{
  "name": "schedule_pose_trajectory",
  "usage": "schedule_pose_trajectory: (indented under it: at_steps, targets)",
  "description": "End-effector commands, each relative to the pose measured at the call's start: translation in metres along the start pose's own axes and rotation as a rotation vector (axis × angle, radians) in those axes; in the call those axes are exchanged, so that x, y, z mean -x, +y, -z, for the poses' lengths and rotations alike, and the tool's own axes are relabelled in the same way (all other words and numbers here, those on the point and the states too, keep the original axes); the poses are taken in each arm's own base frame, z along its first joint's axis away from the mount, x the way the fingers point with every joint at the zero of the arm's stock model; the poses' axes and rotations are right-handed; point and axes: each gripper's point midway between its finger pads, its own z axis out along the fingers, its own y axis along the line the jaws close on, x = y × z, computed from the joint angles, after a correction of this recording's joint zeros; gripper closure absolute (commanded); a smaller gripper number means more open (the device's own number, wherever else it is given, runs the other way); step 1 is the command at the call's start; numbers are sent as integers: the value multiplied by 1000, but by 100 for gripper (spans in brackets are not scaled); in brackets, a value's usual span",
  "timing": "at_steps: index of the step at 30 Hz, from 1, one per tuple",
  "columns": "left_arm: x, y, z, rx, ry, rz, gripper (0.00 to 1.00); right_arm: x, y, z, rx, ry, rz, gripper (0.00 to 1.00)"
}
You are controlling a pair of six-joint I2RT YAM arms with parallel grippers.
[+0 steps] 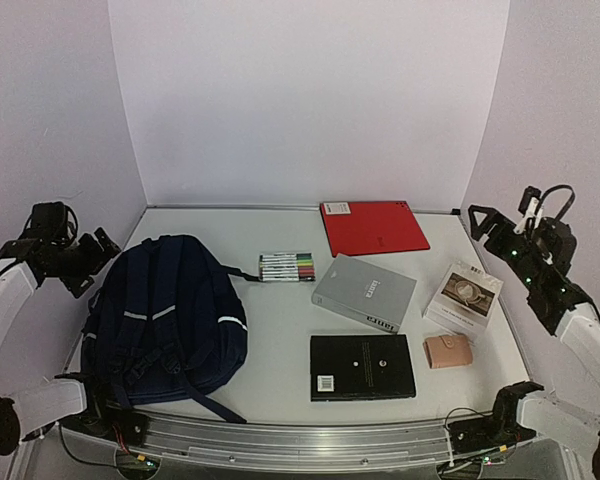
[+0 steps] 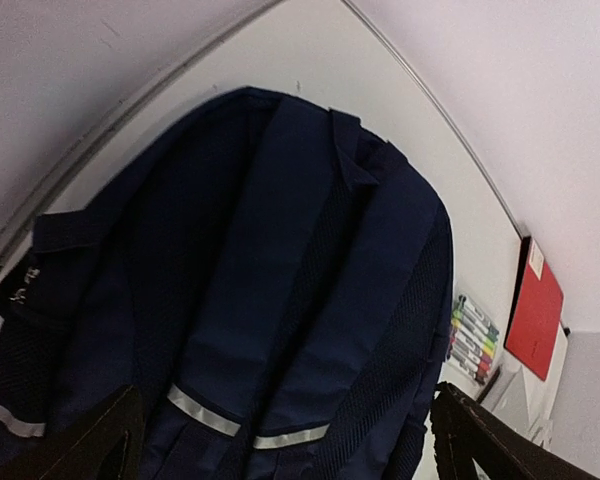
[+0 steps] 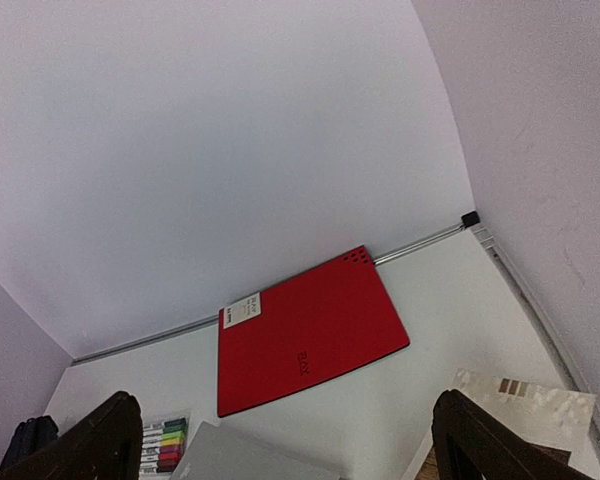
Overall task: Pack the student bag
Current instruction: Pick up the student bag at the center of the board.
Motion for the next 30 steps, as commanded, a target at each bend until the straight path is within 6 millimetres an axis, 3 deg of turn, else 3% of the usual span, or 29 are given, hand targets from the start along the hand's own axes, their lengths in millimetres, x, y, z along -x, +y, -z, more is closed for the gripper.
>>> schedule_pose_trajectory:
  at_steps: [1,6,12,21,25,27,30]
  targets:
    - [-21,-37,-15,-94,51,-89,0,-45,45,-18,143,199,-22,2]
    - [-52,-58,-39,-133,144,-124,0,-97,107,-25,270,345,-49,3]
    - [-82,-72,-56,-117,188,-191,0,-166,188,-17,454,519,-128,5]
    - [-94,-71,-65,-134,190,-137,0,-274,322,29,756,759,-148,2]
    - [-98,-78,-67,-164,218,-134,0,-327,362,46,813,861,-147,2]
    - [-101,-80,-68,-170,235,-139,0,-354,372,50,827,910,-155,2]
    - [-103,-80,-69,-171,250,-145,0,-374,382,50,840,936,-159,2]
